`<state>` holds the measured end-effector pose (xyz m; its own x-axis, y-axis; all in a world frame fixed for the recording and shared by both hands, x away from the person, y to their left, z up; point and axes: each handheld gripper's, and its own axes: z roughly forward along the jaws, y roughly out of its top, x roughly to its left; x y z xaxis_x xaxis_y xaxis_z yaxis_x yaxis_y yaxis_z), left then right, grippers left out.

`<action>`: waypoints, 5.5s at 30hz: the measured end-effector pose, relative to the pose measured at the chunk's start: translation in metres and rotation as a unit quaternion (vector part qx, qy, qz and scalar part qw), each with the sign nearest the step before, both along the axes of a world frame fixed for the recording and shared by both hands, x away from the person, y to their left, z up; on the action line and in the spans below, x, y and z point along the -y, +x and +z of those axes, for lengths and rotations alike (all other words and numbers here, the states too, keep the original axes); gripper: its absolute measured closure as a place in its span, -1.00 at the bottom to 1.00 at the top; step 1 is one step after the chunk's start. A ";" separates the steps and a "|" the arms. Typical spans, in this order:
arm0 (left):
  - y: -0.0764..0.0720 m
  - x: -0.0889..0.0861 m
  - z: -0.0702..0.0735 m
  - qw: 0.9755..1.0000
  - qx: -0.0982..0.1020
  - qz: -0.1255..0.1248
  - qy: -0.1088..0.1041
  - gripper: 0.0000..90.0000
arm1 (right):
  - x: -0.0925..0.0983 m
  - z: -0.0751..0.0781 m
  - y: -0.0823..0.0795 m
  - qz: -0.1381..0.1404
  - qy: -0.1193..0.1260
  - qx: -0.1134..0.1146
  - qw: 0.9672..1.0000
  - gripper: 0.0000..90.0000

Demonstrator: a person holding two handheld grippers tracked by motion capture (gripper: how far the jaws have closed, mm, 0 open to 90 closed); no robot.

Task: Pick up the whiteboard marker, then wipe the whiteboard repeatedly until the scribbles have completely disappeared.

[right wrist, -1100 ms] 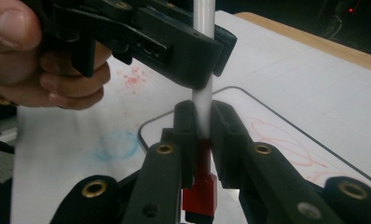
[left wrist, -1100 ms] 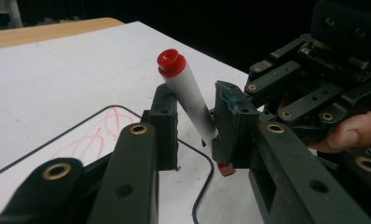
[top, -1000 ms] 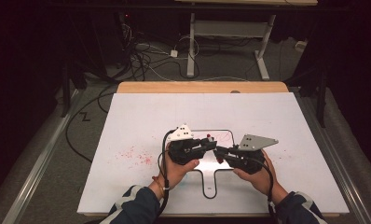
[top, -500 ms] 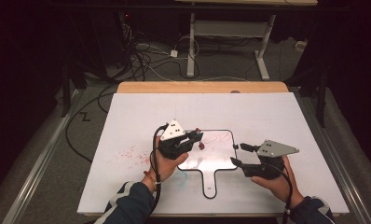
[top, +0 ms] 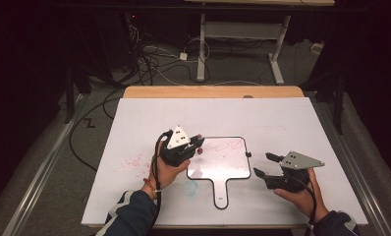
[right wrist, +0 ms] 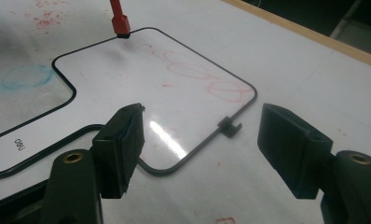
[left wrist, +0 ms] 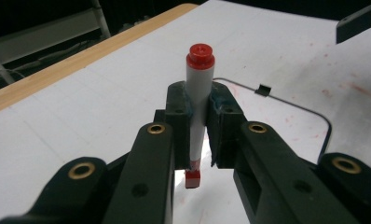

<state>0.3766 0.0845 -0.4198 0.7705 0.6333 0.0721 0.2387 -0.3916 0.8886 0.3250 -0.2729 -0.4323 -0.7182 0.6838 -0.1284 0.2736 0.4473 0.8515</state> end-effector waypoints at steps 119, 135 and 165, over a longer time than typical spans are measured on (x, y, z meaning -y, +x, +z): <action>0.048 0.092 -0.015 0.999 -0.020 -0.026 -0.004 0.75 | 0.004 -0.005 -0.006 0.004 -0.024 -0.007 1.000 -0.33; 0.052 0.022 -0.016 0.998 -0.030 0.050 -0.002 0.75 | 0.008 -0.003 -0.007 -0.008 -0.029 -0.004 1.000 -0.33; 0.068 0.098 -0.013 0.999 -0.037 0.033 -0.007 0.75 | 0.009 -0.004 -0.006 -0.002 -0.030 -0.005 1.000 -0.32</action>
